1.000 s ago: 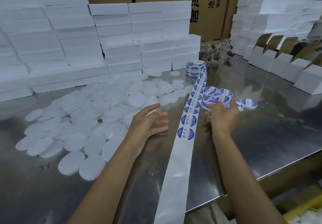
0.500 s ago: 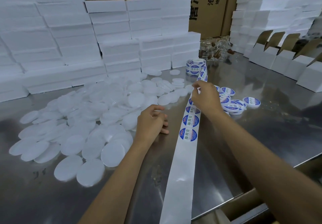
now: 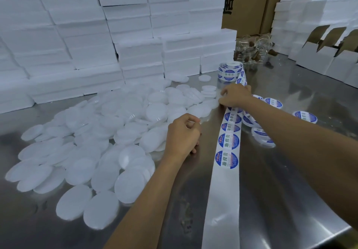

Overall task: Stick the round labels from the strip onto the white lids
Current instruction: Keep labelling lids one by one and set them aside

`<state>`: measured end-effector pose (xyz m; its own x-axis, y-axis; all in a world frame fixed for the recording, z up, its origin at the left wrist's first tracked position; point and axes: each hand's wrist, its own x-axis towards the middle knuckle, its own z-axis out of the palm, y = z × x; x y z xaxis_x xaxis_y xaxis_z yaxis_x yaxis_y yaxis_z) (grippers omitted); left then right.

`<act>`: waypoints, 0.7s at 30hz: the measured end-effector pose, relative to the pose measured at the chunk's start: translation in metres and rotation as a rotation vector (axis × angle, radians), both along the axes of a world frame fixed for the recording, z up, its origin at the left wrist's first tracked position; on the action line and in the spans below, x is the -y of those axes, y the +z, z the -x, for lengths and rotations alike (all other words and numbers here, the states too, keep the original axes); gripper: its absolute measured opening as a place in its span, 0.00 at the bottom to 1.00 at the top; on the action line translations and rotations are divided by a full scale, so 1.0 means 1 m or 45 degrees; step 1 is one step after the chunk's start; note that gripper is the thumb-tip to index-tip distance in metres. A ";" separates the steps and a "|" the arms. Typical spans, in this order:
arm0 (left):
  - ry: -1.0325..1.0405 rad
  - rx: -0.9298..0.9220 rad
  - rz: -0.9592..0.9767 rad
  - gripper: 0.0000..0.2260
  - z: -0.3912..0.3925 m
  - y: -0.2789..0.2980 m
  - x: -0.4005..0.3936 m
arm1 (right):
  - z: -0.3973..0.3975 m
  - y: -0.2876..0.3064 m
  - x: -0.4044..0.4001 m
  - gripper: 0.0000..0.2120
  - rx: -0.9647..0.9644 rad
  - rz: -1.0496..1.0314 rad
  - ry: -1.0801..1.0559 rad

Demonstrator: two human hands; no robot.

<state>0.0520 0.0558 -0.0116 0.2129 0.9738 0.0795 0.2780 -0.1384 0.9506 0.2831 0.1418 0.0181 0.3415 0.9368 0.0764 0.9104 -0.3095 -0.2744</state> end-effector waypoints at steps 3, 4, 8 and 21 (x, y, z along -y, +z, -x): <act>-0.001 -0.004 0.015 0.10 0.001 0.000 0.000 | 0.002 0.004 0.004 0.21 -0.085 -0.172 -0.015; -0.002 -0.006 0.020 0.11 0.001 0.001 0.000 | 0.004 0.008 0.007 0.22 -0.193 -0.261 -0.006; -0.003 0.067 0.048 0.09 0.002 0.005 0.005 | 0.023 0.032 0.031 0.24 -0.833 -0.572 0.146; -0.172 0.834 0.391 0.20 0.020 0.027 0.045 | 0.106 0.021 0.153 0.27 -0.604 -0.416 0.610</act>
